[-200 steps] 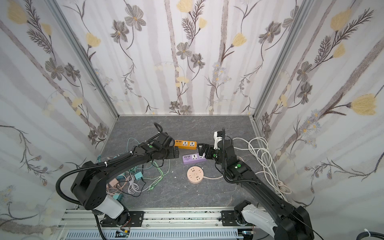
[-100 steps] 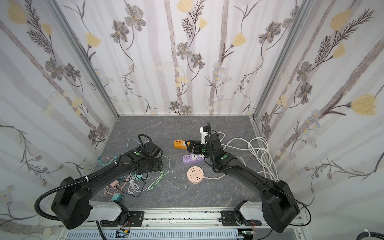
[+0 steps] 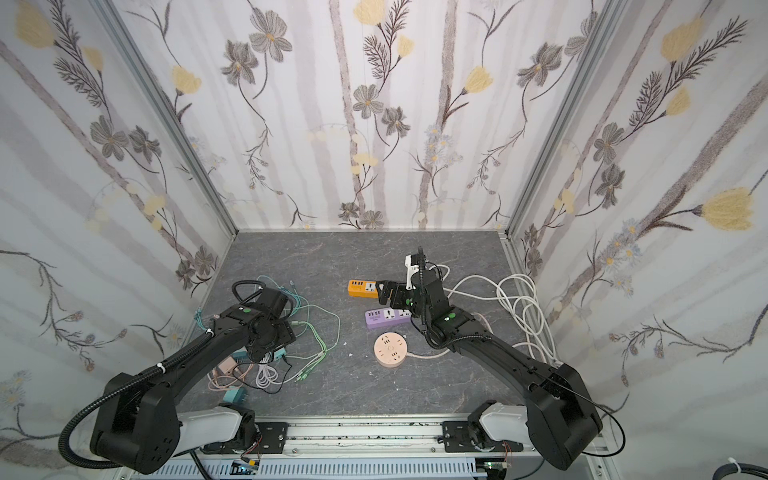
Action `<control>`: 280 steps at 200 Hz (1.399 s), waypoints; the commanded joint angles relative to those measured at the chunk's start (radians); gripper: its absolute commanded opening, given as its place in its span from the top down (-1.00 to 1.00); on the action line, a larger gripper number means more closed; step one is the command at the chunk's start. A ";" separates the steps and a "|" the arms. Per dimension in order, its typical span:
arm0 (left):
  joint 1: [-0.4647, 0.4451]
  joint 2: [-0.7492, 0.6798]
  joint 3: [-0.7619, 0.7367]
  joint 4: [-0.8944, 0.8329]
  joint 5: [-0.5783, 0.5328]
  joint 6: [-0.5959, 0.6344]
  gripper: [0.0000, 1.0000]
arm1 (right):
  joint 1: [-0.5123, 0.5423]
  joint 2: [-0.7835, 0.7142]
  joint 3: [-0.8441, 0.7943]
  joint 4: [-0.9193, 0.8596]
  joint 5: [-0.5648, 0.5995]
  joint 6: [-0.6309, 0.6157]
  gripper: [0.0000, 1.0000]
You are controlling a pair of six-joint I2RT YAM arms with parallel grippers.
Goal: Insert the plug
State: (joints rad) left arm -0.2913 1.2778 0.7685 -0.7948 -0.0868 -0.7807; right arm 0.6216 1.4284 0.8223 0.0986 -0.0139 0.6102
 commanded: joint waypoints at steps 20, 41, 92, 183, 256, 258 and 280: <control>0.020 0.051 -0.018 0.054 0.028 0.010 -0.51 | 0.001 -0.002 0.000 -0.006 0.034 0.028 -0.99; 0.023 0.085 -0.024 0.067 0.028 0.014 -0.47 | 0.001 0.000 0.002 -0.006 0.034 0.028 -0.99; 0.037 0.134 -0.054 0.113 0.010 0.036 -0.37 | 0.001 0.004 -0.002 -0.007 0.026 0.028 -0.99; 0.060 0.172 -0.021 0.126 -0.021 0.097 -0.32 | 0.001 0.003 -0.006 -0.012 0.023 0.031 -0.99; 0.069 0.164 -0.009 0.136 -0.017 0.106 -0.02 | 0.002 0.010 -0.001 -0.010 0.021 0.031 -0.99; 0.070 0.160 -0.009 0.135 -0.018 0.106 0.00 | 0.001 0.010 -0.001 -0.010 0.021 0.031 -0.99; 0.069 0.115 -0.014 0.124 -0.040 0.109 0.22 | 0.002 0.015 -0.002 -0.004 0.019 0.031 -0.99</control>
State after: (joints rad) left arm -0.2222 1.4288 0.7506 -0.6590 -0.0868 -0.6796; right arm 0.6216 1.4353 0.8192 0.0822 0.0067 0.6388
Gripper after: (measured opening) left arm 0.443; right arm 0.994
